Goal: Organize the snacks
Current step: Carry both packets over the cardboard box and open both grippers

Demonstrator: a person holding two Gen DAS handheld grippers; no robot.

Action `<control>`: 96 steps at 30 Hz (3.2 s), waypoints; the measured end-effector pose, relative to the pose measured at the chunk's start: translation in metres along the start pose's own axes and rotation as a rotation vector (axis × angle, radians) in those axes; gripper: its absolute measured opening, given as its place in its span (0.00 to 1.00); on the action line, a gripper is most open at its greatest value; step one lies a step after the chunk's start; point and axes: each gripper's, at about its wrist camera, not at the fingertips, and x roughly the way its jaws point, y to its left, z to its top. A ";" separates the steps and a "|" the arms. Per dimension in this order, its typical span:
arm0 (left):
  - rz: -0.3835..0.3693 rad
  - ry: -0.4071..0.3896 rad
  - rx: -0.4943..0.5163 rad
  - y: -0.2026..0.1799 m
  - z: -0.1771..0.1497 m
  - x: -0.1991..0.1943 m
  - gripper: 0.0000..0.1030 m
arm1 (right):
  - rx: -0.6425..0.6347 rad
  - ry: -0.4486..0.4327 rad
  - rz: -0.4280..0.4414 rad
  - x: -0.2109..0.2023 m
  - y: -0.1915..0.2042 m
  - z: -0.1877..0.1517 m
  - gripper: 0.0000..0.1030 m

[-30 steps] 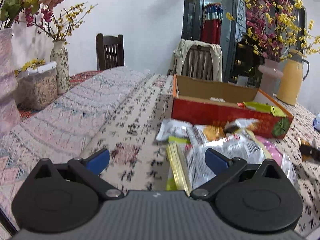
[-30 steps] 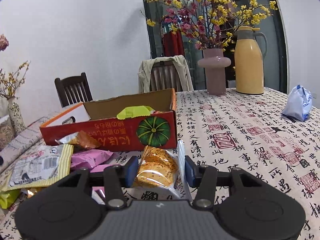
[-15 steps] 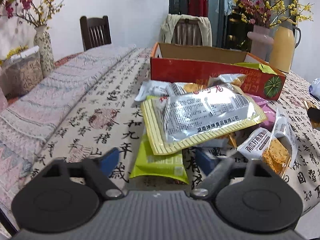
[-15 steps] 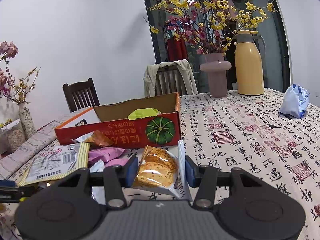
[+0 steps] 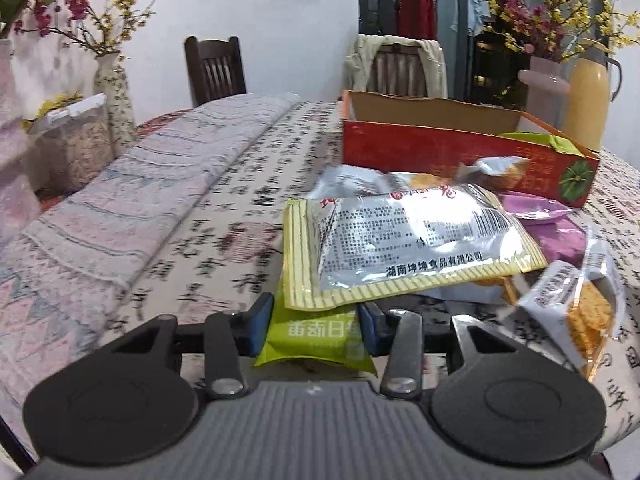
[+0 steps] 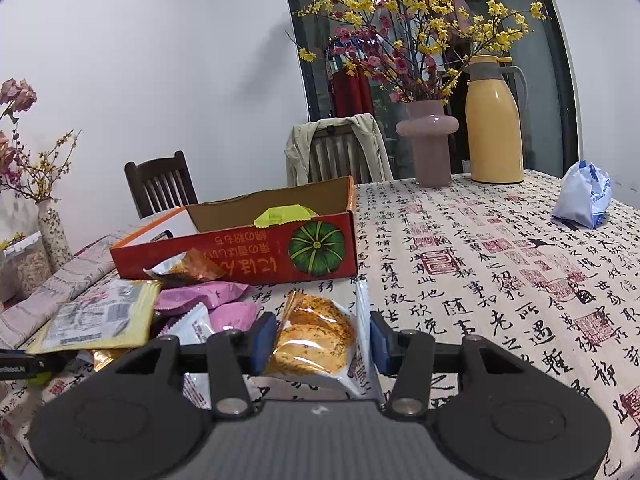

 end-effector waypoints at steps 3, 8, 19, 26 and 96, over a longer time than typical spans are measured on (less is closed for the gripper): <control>0.016 0.002 0.023 0.003 0.002 0.001 0.45 | -0.003 0.005 0.000 0.001 0.002 -0.001 0.46; 0.011 0.006 0.033 0.005 0.009 0.014 0.50 | -0.010 0.014 0.000 0.003 0.005 -0.002 0.46; 0.025 -0.019 0.055 0.002 0.024 0.030 0.38 | -0.021 0.016 -0.012 0.005 0.008 -0.001 0.46; 0.106 -0.170 0.131 -0.002 0.043 0.005 0.38 | -0.034 0.012 -0.007 0.009 0.013 0.003 0.46; -0.063 -0.357 -0.083 -0.071 0.165 0.075 1.00 | -0.086 -0.092 0.027 0.160 0.053 0.121 1.00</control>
